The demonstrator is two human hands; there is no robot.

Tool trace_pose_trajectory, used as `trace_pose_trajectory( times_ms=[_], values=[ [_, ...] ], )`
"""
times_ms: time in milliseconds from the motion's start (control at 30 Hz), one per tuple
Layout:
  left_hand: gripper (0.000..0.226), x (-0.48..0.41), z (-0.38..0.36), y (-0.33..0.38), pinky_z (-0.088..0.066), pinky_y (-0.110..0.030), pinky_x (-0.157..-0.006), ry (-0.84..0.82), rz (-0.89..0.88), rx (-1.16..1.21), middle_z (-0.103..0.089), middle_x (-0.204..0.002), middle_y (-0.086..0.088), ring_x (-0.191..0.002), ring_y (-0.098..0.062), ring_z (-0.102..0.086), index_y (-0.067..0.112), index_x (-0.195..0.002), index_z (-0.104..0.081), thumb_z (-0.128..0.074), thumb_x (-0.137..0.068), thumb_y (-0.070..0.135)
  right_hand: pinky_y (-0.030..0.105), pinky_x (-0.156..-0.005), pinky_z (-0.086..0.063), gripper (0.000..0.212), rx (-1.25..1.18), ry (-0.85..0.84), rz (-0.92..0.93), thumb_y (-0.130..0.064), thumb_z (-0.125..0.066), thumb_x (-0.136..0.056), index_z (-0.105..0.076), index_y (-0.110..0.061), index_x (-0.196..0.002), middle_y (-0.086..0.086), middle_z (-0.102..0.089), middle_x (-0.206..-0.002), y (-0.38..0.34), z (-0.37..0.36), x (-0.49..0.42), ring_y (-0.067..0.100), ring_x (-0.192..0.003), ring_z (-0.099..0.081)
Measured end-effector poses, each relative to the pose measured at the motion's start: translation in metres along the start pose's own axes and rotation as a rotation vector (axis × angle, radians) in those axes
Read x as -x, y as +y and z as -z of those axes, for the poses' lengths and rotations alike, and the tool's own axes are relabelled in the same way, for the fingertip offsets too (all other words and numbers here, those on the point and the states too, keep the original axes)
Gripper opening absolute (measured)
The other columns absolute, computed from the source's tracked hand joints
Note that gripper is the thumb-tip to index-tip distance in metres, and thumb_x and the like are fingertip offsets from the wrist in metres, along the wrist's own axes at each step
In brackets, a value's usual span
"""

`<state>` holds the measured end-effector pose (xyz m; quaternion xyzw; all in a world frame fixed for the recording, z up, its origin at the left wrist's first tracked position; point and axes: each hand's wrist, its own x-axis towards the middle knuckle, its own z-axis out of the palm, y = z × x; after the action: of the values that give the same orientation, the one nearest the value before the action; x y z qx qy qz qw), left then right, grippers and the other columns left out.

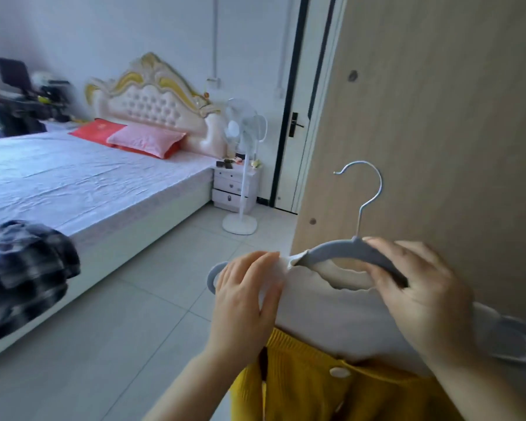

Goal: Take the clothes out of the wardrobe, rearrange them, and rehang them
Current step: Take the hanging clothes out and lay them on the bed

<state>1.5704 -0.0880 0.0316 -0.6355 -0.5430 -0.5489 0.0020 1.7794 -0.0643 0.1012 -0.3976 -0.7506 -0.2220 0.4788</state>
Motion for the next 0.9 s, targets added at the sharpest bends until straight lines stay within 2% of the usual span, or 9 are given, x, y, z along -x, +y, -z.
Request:
trace_pose_trajectory(
  times_ms=[100, 300, 433, 600, 733, 833, 900],
  values=[
    [0.029, -0.006, 0.055, -0.053, -0.046, -0.04, -0.091, 0.079, 0.052, -0.057, -0.051, -0.113, 0.015, -0.107, -0.008, -0.047, 0.033, -0.116, -0.05, -0.046, -0.087, 0.037, 0.023, -0.066, -0.039, 0.03, -0.106, -0.036, -0.01, -0.032, -0.061, -0.08, -0.072, -0.015, -0.102, 0.003, -0.068, -0.088, -0.055, -0.059, -0.014, 0.012, -0.082, -0.054],
    [0.031, -0.015, 0.164, -0.16, -0.047, -0.046, -0.09, 0.142, 0.161, -0.23, -0.059, -0.114, 0.007, -0.107, -0.014, -0.053, 0.027, -0.115, -0.058, -0.047, -0.088, 0.037, 0.019, -0.061, -0.042, 0.034, -0.268, -0.107, 0.022, -0.028, -0.07, -0.071, -0.071, -0.013, -0.102, 0.003, -0.067, -0.083, -0.171, -0.174, -0.038, 0.014, -0.073, -0.059],
    [0.033, -0.017, 0.219, -0.212, -0.045, -0.048, -0.094, 0.205, 0.258, -0.314, -0.058, -0.116, 0.009, -0.11, -0.014, -0.051, 0.027, -0.114, -0.059, -0.043, -0.089, 0.041, 0.005, -0.066, -0.03, 0.037, -0.396, -0.156, 0.056, -0.031, -0.073, -0.072, -0.07, -0.01, -0.102, 0.004, -0.067, -0.078, -0.233, -0.241, -0.051, 0.006, -0.069, -0.051],
    [0.036, -0.025, 0.261, -0.268, -0.045, -0.051, -0.094, 0.287, 0.337, -0.396, -0.057, -0.117, 0.009, -0.112, -0.016, -0.051, 0.023, -0.114, -0.061, -0.043, -0.088, 0.041, 0.005, -0.065, -0.032, 0.034, -0.584, -0.238, 0.053, -0.033, -0.071, -0.076, -0.069, -0.011, -0.103, 0.002, -0.066, -0.078, -0.287, -0.315, -0.066, 0.005, -0.067, -0.05],
    [0.029, -0.04, 0.281, -0.323, -0.047, -0.052, -0.092, 0.362, 0.389, -0.484, -0.058, -0.115, 0.008, -0.109, -0.013, -0.049, 0.02, -0.113, -0.063, -0.054, -0.086, 0.028, 0.009, -0.062, -0.037, 0.036, -0.734, -0.25, 0.118, -0.033, -0.074, -0.074, -0.065, -0.016, -0.104, 0.002, -0.066, -0.079, -0.322, -0.392, -0.085, 0.006, -0.068, -0.052],
    [0.03, -0.057, 0.293, -0.368, -0.047, -0.049, -0.092, 0.386, 0.442, -0.549, -0.054, -0.113, 0.015, -0.108, -0.011, -0.048, 0.021, -0.112, -0.063, -0.055, -0.084, 0.026, 0.011, -0.06, -0.039, 0.035, -0.803, -0.283, 0.122, -0.025, -0.078, -0.07, -0.068, -0.017, -0.102, 0.002, -0.068, -0.083, -0.345, -0.455, -0.101, 0.008, -0.07, -0.054],
    [0.03, -0.07, 0.299, -0.398, -0.047, -0.047, -0.093, 0.391, 0.471, -0.578, -0.052, -0.112, 0.018, -0.108, -0.011, -0.05, 0.022, -0.113, -0.063, -0.053, -0.087, 0.031, 0.011, -0.06, -0.039, 0.037, -0.841, -0.34, 0.102, -0.017, -0.084, -0.064, -0.071, -0.017, -0.099, 0.0, -0.067, -0.084, -0.36, -0.494, -0.114, 0.005, -0.069, -0.054]
  ],
)
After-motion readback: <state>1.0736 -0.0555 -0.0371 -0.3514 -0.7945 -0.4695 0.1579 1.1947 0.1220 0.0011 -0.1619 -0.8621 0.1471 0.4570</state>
